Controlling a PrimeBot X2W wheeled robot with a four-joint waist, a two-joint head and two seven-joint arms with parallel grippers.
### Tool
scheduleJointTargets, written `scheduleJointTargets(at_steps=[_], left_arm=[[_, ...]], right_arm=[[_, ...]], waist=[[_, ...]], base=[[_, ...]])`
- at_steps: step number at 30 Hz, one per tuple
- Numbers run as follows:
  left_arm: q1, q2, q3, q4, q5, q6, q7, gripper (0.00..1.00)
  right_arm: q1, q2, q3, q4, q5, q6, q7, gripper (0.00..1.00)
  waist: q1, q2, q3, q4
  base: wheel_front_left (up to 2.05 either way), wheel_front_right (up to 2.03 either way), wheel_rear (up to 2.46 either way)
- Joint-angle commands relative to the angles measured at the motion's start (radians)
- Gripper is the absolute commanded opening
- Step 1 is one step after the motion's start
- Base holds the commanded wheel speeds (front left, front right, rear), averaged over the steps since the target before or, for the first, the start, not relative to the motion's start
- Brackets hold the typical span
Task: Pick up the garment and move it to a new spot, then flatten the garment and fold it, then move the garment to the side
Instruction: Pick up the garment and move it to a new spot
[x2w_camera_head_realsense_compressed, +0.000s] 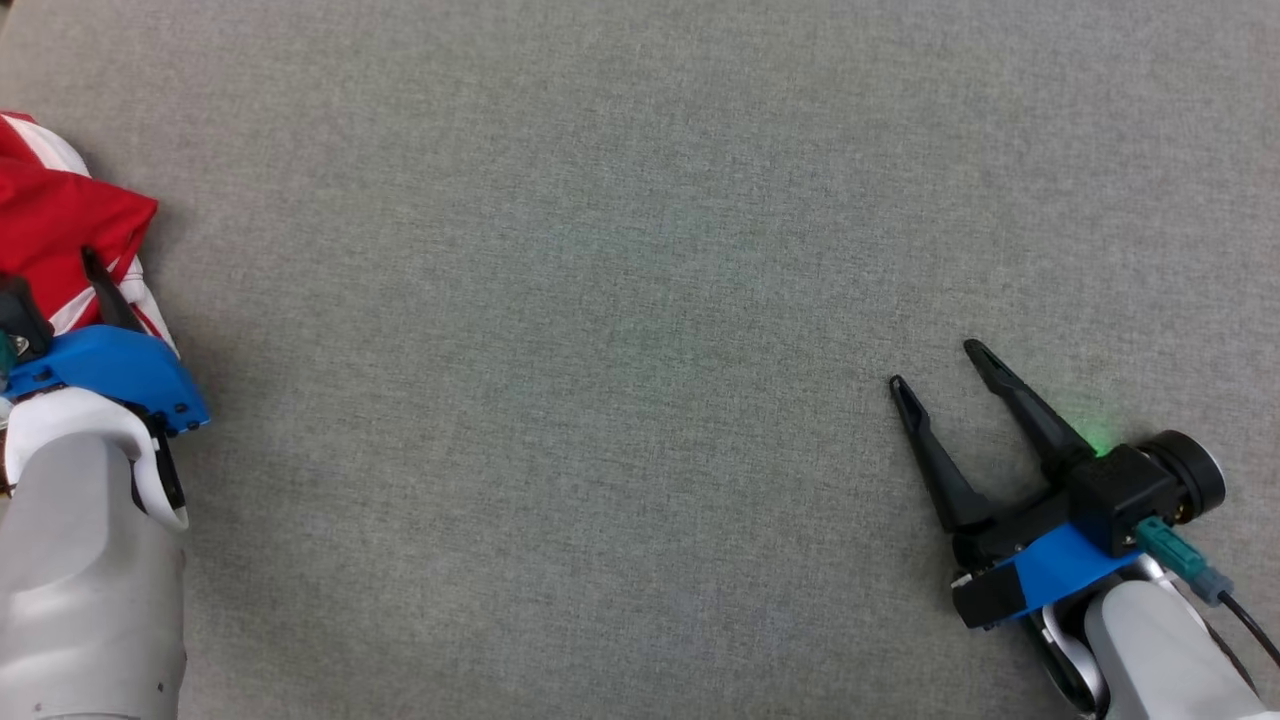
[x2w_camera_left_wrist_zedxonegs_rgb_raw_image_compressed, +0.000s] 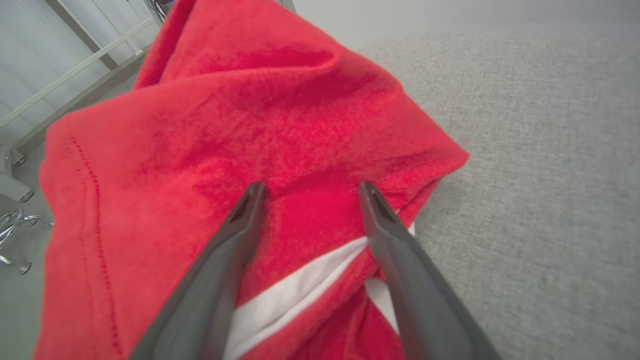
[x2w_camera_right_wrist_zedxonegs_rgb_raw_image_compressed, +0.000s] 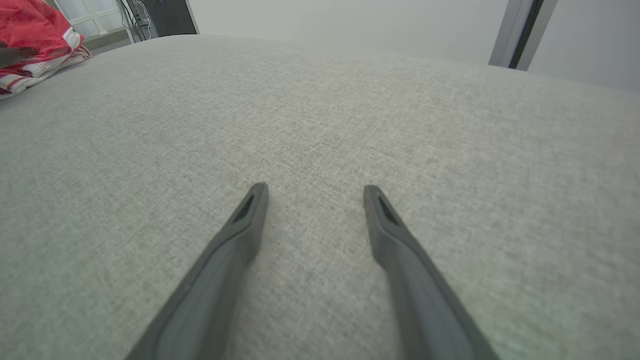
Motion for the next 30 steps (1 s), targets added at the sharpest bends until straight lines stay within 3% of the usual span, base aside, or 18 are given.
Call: scheduleJointTargets(at_steps=[1, 2, 3, 5, 6, 16, 24, 30], left_arm=[[-0.02, 0.001, 0.004, 0.014, -0.003, 0.011, 0.005, 1.0], [-0.031, 0.0, 0.006, 0.03, -0.009, 0.012, 0.015, 1.0], [-0.037, -0.004, 0.014, 0.044, -0.019, 0.016, 0.02, 0.77], [-0.042, -0.012, 0.023, 0.073, -0.037, 0.015, 0.031, 0.13], [-0.047, -0.012, 0.026, 0.086, -0.042, 0.016, 0.04, 0.0], [-0.089, 0.005, 0.01, 0.11, -0.055, -0.023, -0.014, 0.0], [-0.118, 0.034, -0.056, -0.061, -0.012, -0.086, -0.026, 0.0], [-0.1, -0.002, -0.105, -0.175, 0.011, -0.107, -0.026, 0.0]], right_arm=[[0.0, -0.032, -0.024, 0.063, 0.005, -0.003, 0.017, 1.0], [-0.002, -0.032, -0.028, 0.062, 0.006, -0.004, 0.017, 1.0], [-0.003, -0.032, -0.03, 0.062, 0.007, -0.004, 0.017, 1.0], [-0.012, -0.029, -0.032, 0.064, 0.01, -0.004, 0.018, 1.0], [-0.017, -0.028, -0.031, 0.065, 0.009, -0.004, 0.018, 1.0], [-0.007, -0.01, -0.052, 0.072, 0.017, -0.004, 0.017, 1.0], [0.008, 0.058, -0.049, 0.073, 0.009, -0.002, 0.01, 1.0], [0.018, 0.108, -0.057, 0.091, 0.014, -0.002, 0.009, 1.0]], waist=[[0.0002, 0.0006, 0.011, -0.001], [0.0002, 0.0006, 0.018, -0.003], [0.0002, 0.0006, 0.024, -0.006], [0.0002, 0.0006, 0.033, -0.011], [0.0002, 0.0006, 0.037, -0.015], [0.0002, 0.0006, 0.002, -0.031], [0.0002, 0.0006, -0.105, -0.051], [0.0002, 0.0006, -0.183, -0.107]], base=[[0.0, 0.0, 0.0], [0.0, 0.0, 0.0], [0.0, 0.0, 0.0], [0.0, 0.0, 0.0], [0.0, 0.0, 0.0], [0.0, 0.0, 0.0], [0.0, 0.0, 0.0], [0.0, 0.0, 0.0]])
